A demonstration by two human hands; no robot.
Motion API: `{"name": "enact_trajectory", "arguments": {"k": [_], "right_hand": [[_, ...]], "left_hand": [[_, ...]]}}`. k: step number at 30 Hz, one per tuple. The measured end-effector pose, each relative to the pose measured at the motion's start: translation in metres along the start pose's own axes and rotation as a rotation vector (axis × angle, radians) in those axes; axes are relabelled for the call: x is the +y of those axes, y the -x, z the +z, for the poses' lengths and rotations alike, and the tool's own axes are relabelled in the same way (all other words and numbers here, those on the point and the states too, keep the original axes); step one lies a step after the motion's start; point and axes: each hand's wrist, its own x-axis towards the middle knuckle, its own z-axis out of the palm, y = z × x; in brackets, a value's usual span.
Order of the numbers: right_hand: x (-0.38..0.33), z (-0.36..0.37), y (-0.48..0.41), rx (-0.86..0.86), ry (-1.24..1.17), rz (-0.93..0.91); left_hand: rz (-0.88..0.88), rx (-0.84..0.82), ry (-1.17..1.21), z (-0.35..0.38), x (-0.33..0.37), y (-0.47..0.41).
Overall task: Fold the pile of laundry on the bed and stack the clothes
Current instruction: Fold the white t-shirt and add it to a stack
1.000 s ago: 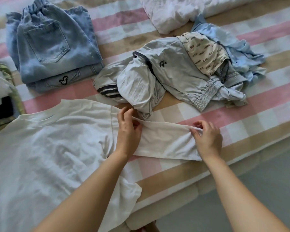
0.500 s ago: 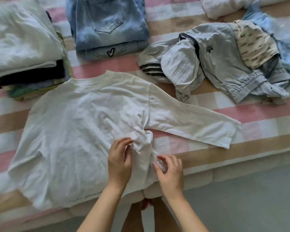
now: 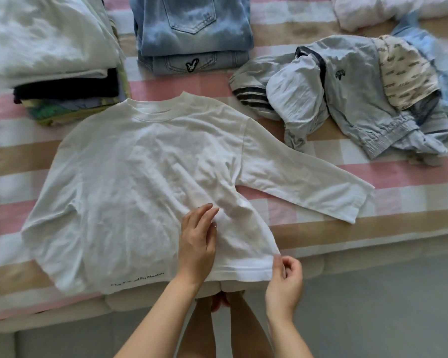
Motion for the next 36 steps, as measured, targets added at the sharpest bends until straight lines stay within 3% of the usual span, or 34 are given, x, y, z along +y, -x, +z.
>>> {"name": "enact_trajectory", "arguments": {"k": [10, 12, 15, 19, 23, 29, 32, 36], "right_hand": [[0.027, 0.007, -0.031, 0.03, 0.004, 0.166], [0.021, 0.008, -0.031, 0.059, 0.032, 0.119], [-0.001, 0.012, -0.015, 0.042, 0.074, -0.118], [-0.038, 0.04, 0.023, -0.214, 0.027, -0.295], [-0.059, 0.086, 0.057, -0.483, -0.035, -0.285], [-0.052, 0.146, 0.106, -0.818, 0.174, -0.356], [-0.043, 0.169, 0.129, -0.95, 0.32, -0.401], [-0.035, 0.193, 0.148, -1.004, 0.403, -0.41]], "left_hand": [[-0.037, -0.185, -0.159, 0.015, -0.008, 0.006], [-0.002, -0.164, -0.103, 0.011, -0.009, 0.005], [-0.017, -0.052, 0.023, -0.007, -0.013, 0.007], [-0.131, 0.127, 0.139, -0.04, -0.027, 0.007], [-0.245, 0.258, 0.156, -0.077, -0.059, 0.011], [-0.511, 0.472, 0.106, -0.123, -0.119, 0.042], [-0.6, 0.465, 0.115, -0.132, -0.14, 0.067], [-0.728, 0.439, 0.151, -0.129, -0.154, 0.089]]}}
